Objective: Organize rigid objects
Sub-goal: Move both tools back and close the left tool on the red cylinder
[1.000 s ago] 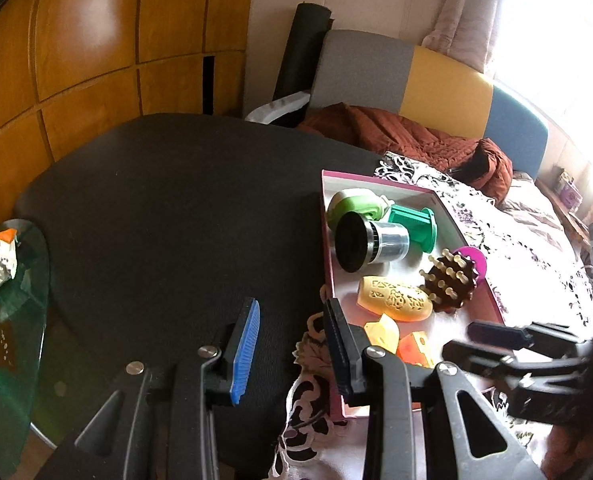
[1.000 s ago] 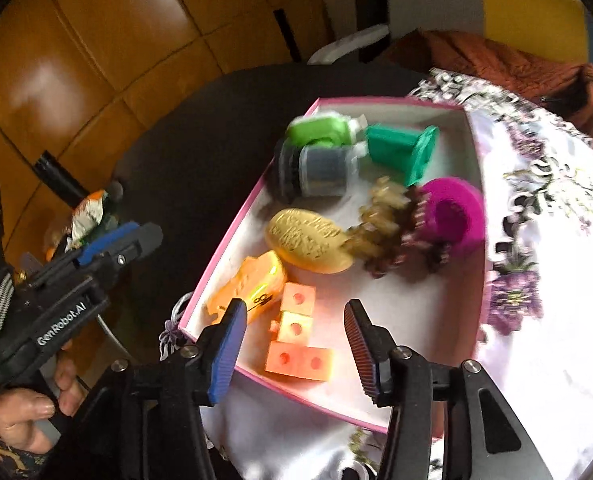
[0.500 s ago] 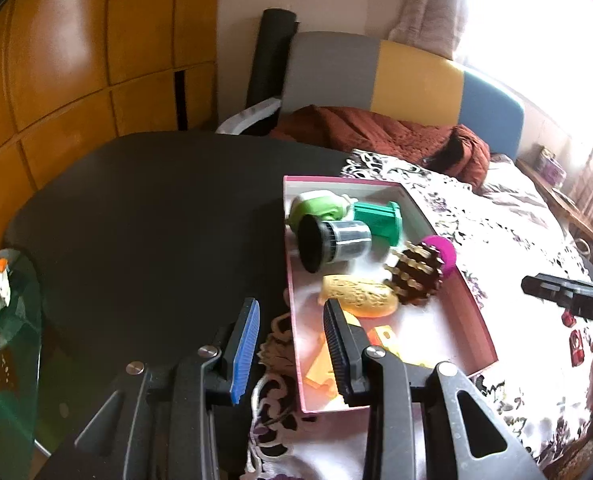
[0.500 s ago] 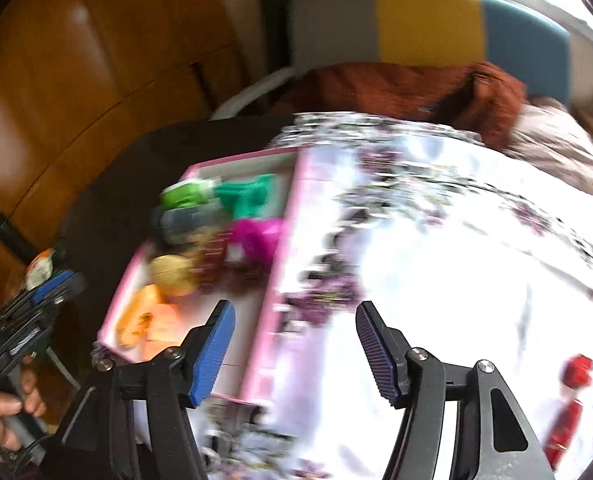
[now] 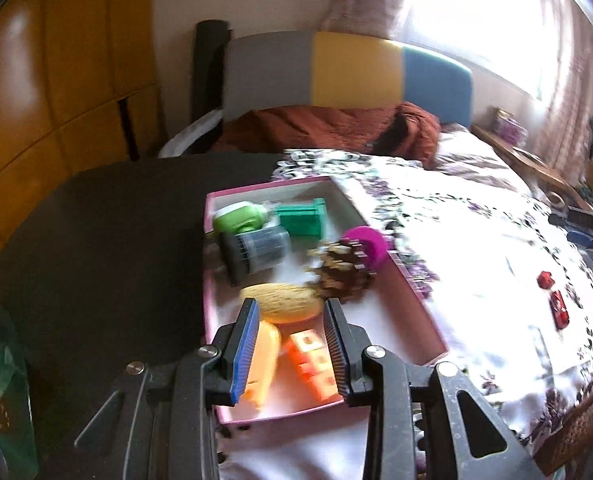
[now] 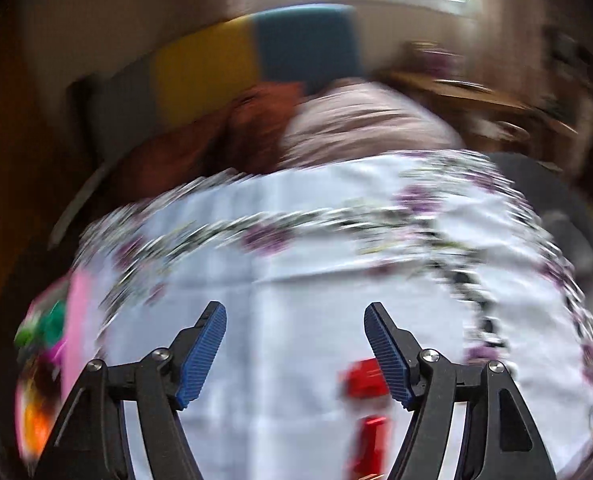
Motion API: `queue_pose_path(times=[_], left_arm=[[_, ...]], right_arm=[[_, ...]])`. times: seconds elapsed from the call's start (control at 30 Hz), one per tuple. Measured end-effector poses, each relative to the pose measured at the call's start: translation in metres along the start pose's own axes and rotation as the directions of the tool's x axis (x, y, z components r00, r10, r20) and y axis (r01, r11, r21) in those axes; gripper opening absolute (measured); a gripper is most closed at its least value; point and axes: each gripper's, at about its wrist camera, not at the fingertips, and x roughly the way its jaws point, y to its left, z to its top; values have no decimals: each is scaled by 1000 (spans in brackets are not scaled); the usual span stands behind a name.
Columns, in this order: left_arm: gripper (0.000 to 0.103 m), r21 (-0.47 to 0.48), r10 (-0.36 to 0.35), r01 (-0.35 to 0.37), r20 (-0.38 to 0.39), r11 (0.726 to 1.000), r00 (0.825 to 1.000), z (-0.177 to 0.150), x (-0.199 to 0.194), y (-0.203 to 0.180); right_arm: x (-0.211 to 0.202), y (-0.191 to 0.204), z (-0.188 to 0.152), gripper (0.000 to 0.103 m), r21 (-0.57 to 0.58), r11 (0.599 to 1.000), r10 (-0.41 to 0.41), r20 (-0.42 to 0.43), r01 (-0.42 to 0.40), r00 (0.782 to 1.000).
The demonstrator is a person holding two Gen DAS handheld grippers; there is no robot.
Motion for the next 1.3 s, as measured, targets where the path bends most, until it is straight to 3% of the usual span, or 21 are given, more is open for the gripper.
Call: queue_pose_path(times=[0.1,0.17,0.27,0.43,0.57,0.73,0.83,0.97,1.1,1.2,1.27,1.3], left_arm=[[33,66,-49,49,1,997,999,6,2,-25],[33,96,-79,79,-7,992,997,10,5,-40],[33,144,-147,150,-29,978,989,15,13,-70],[33,230,-274,290,-102,929,956,15,29,-127],[33,236,-380,417,-189,878,906,12,46,-163],[33,266,-467,531,-267,805,843,12,65,-214],[33,295,-527,604,-305,740,794,15,74,-246],[30,307,-596,702,-375,643,710,16,83,-292],[30,309,-620,759,-443,573,648,10,92,-329],[30,298,-614,775,-481,557,626,5,102,-347],[30,286,-598,768,-495,573,630,5,111,-356],[31,265,-594,771,-512,578,621,4,117,-361]], right_arm=[[-1,-46,5,72,235,970,-68,16,62,998],[-6,-63,5,72,316,945,-97,33,82,995],[-9,-77,1,72,393,916,-100,33,80,994],[-5,-90,-3,72,471,880,-76,15,60,997],[-12,-101,-6,72,520,854,-59,40,29,997],[-32,-114,-7,72,580,814,-58,143,-36,988],[-44,-117,-7,72,591,804,-64,206,-72,976],[-54,-118,-5,72,585,804,-61,261,-108,963],[-60,-119,-5,74,582,803,-63,295,-127,953],[-59,-122,-5,74,590,797,-62,289,-127,955],[-57,-124,-6,74,599,789,-51,286,-137,957],[-56,-125,-6,74,600,788,-49,282,-136,958]])
